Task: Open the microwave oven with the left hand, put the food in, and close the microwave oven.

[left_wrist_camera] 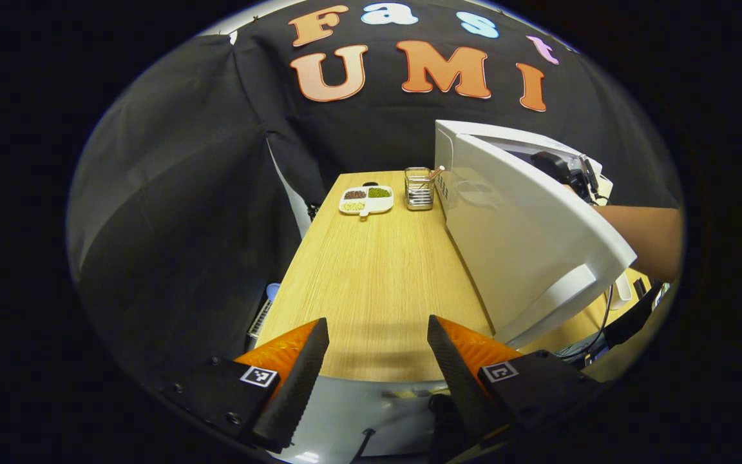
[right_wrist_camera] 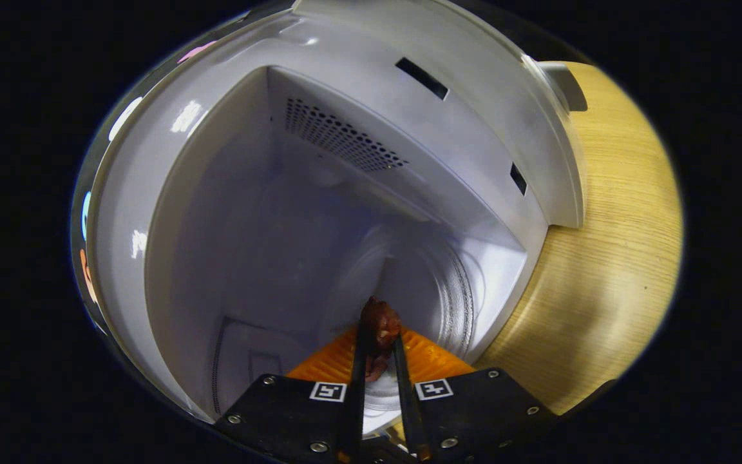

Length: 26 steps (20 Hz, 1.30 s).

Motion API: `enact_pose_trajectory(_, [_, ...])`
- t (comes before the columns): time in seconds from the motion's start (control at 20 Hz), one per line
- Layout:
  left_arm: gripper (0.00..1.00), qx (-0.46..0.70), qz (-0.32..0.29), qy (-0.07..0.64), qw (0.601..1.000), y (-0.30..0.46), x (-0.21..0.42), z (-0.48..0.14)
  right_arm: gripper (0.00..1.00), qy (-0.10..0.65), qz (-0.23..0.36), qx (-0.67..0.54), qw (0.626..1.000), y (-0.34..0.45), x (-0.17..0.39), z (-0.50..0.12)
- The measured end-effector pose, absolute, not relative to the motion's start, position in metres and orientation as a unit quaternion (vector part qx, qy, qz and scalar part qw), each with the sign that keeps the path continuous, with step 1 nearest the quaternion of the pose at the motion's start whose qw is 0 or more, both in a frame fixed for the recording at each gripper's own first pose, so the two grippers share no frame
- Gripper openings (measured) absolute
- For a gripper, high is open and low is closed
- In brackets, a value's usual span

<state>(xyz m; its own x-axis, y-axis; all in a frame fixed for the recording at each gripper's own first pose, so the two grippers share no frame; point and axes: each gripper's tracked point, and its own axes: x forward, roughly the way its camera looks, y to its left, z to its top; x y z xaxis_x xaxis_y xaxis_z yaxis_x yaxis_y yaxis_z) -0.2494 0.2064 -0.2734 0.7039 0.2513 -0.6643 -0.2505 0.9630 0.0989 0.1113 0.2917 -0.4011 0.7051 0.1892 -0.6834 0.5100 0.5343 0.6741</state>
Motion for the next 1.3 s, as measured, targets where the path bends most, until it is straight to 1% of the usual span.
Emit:
enact_pose_trajectory(0.05, [0.99, -0.003, 0.130, 0.357, 0.925, 0.202, -0.243, -0.275, 0.28, 0.387, -0.093, 0.453, 0.798, 0.290, 0.104, -0.401])
enact_pose_trajectory(0.1, [0.99, -0.008, 0.126, 0.355, 0.926, 0.198, -0.236, -0.276, 0.39, 0.393, -0.079, 0.440, 0.803, 0.292, 0.105, -0.400])
enact_pose_trajectory(0.15, [0.99, -0.017, 0.120, 0.352, 0.928, 0.191, -0.229, -0.278, 0.41, 0.403, -0.064, 0.421, 0.810, 0.291, 0.100, -0.398])
enact_pose_trajectory(0.2, [0.99, -0.021, 0.115, 0.350, 0.930, 0.187, -0.222, -0.279, 0.48, 0.408, -0.045, 0.403, 0.818, 0.294, 0.099, -0.398])
enact_pose_trajectory(0.25, [0.99, -0.023, 0.114, 0.346, 0.931, 0.183, -0.217, -0.279, 0.50, 0.408, -0.031, 0.385, 0.827, 0.291, 0.092, -0.393])
enact_pose_trajectory(0.3, [0.99, -0.024, 0.114, 0.344, 0.932, 0.178, -0.212, -0.278, 0.54, 0.407, -0.025, 0.373, 0.833, 0.286, 0.089, -0.392])
enact_pose_trajectory(0.45, [0.99, -0.031, 0.107, 0.335, 0.936, 0.164, -0.198, -0.279, 0.60, 0.411, 0.004, 0.344, 0.844, 0.272, 0.077, -0.377])
enact_pose_trajectory(0.5, [0.91, -0.036, 0.103, 0.335, 0.936, 0.158, -0.194, -0.280, 0.63, 0.415, 0.018, 0.329, 0.848, 0.266, 0.068, -0.374])
enact_pose_trajectory(0.55, [0.90, -0.040, 0.096, 0.334, 0.937, 0.152, -0.189, -0.280, 0.64, 0.418, 0.033, 0.311, 0.853, 0.260, 0.059, -0.372])
enact_pose_trajectory(0.6, [0.91, -0.041, 0.091, 0.332, 0.938, 0.147, -0.184, -0.279, 0.68, 0.419, 0.047, 0.294, 0.858, 0.253, 0.051, -0.368])
enact_pose_trajectory(0.65, [0.90, -0.038, 0.090, 0.330, 0.939, 0.146, -0.181, -0.279, 0.69, 0.421, 0.063, 0.280, 0.860, 0.246, 0.042, -0.364])
enact_pose_trajectory(0.7, [0.94, -0.038, 0.088, 0.329, 0.939, 0.144, -0.179, -0.279, 0.70, 0.423, 0.077, 0.268, 0.862, 0.239, 0.033, -0.357])
enact_pose_trajectory(0.8, [0.94, -0.043, 0.087, 0.326, 0.940, 0.136, -0.174, -0.278, 0.74, 0.424, 0.105, 0.243, 0.866, 0.222, 0.018, -0.348])
enact_pose_trajectory(0.85, [0.90, -0.044, 0.087, 0.324, 0.941, 0.132, -0.171, -0.278, 0.75, 0.419, 0.116, 0.232, 0.871, 0.212, 0.013, -0.341])
enact_pose_trajectory(0.9, [0.94, -0.044, 0.087, 0.324, 0.941, 0.127, -0.169, -0.278, 0.77, 0.411, 0.125, 0.222, 0.875, 0.204, 0.012, -0.333])
enact_pose_trajectory(0.95, [0.91, -0.043, 0.085, 0.323, 0.942, 0.121, -0.168, -0.279, 0.78, 0.406, 0.135, 0.213, 0.878, 0.196, 0.008, -0.325])
enact_pose_trajectory(1.0, [0.94, -0.041, 0.082, 0.322, 0.942, 0.115, -0.165, -0.278, 0.78, 0.404, 0.145, 0.206, 0.879, 0.189, 0.004, -0.319])
enact_pose_trajectory(1.05, [0.94, -0.037, 0.078, 0.321, 0.943, 0.108, -0.162, -0.279, 0.78, 0.401, 0.154, 0.197, 0.881, 0.180, 0.001, -0.314])
enact_pose_trajectory(1.1, [0.91, -0.033, 0.073, 0.320, 0.944, 0.101, -0.159, -0.278, 0.81, 0.395, 0.159, 0.187, 0.885, 0.170, 0.000, -0.307])
enact_pose_trajectory(1.15, [0.94, -0.028, 0.067, 0.321, 0.944, 0.093, -0.156, -0.279, 0.82, 0.386, 0.164, 0.180, 0.890, 0.160, 0.000, -0.299])
enact_pose_trajectory(1.2, [0.91, -0.022, 0.061, 0.321, 0.945, 0.085, -0.153, -0.280, 0.83, 0.377, 0.165, 0.172, 0.895, 0.150, 0.000, -0.293])
enact_pose_trajectory(1.25, [0.91, -0.018, 0.054, 0.321, 0.945, 0.078, -0.149, -0.281, 0.83, 0.369, 0.165, 0.166, 0.899, 0.140, 0.000, -0.288])
enact_pose_trajectory(1.3, [0.94, -0.013, 0.047, 0.320, 0.946, 0.070, -0.146, -0.282, 0.83, 0.363, 0.165, 0.161, 0.903, 0.130, 0.000, -0.284])
